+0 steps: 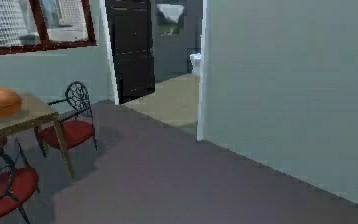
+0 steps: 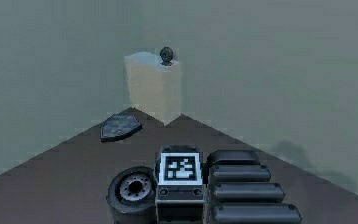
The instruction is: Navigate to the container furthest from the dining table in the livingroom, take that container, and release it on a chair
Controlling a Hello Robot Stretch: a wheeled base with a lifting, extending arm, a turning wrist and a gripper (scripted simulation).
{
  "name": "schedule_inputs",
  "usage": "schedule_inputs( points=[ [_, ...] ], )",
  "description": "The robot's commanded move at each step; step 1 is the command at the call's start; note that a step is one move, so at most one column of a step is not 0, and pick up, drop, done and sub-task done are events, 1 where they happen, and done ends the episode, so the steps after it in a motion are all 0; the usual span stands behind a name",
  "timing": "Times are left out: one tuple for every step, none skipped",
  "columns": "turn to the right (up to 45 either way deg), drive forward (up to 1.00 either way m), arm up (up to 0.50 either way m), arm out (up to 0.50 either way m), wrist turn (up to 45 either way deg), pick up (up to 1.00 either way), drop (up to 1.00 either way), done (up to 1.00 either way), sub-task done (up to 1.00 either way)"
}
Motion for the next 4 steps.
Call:
schedule_inputs(
  points=[
    [45.0,0.0,0.0,0.0,0.0,0.0,0.0,0.0,0.0],
    [30.0,0.0,0.0,0.0,0.0,0.0,0.0,0.0,0.0],
    [0.0,0.35,0.0,0.0,0.0,0.0,0.0,0.0,0.0],
    [-45.0,0.0,0.0,0.0,0.0,0.0,0.0,0.0,0.0]
  ],
)
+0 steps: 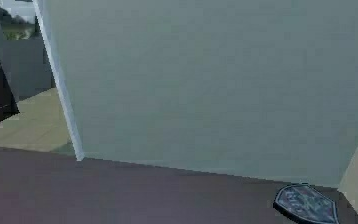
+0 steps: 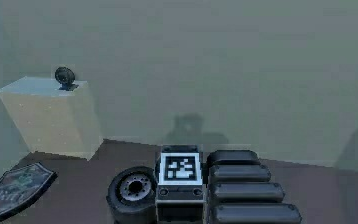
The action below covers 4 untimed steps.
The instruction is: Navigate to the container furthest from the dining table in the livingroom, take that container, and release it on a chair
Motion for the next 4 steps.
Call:
schedule_inputs(
  points=[
    [-39.0,0.0,0.0,0.0,0.0,0.0,0.0,0.0,0.0],
    [0.0,0.25,0.0,0.0,0.0,0.0,0.0,0.0,0.0],
    [-30.0,0.0,0.0,0.0,0.0,0.0,0.0,0.0,0.0],
    [0.0,1.0,0.0,0.0,0.0,0.0,0.0,0.0,0.0]
  ],
)
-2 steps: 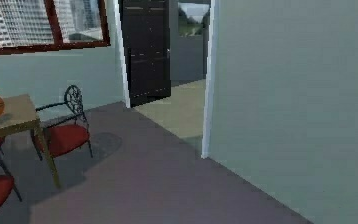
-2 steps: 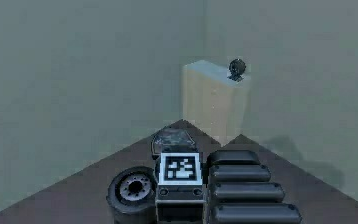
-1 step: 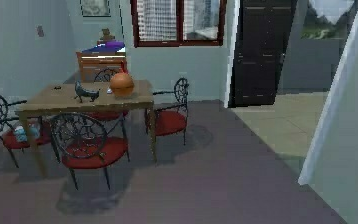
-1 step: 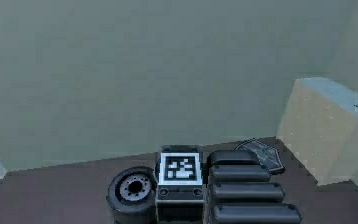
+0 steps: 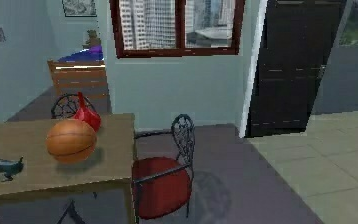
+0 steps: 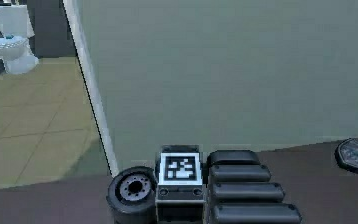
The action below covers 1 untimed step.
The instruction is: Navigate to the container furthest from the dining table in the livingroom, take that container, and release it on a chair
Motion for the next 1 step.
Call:
schedule_inputs(
  points=[
    [-12.0,0.0,0.0,0.0,0.0,0.0,0.0,0.0,0.0]
  ],
)
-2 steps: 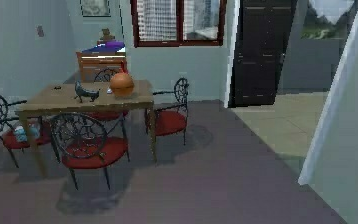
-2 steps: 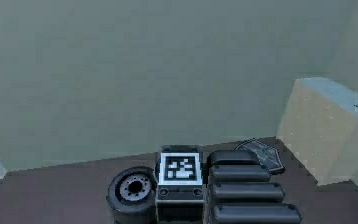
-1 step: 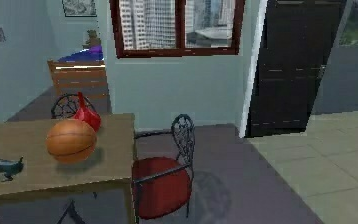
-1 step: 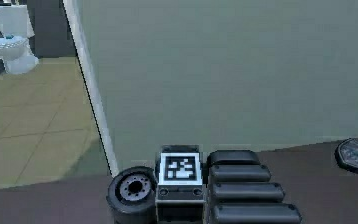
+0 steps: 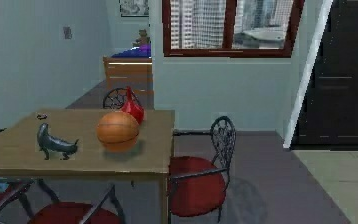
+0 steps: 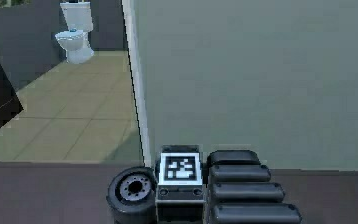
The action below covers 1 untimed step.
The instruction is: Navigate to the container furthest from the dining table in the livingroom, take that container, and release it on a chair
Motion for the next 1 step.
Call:
schedule_inputs(
  points=[
    [0.0,0.15,0.0,0.0,0.0,0.0,0.0,0.0,0.0]
  ],
)
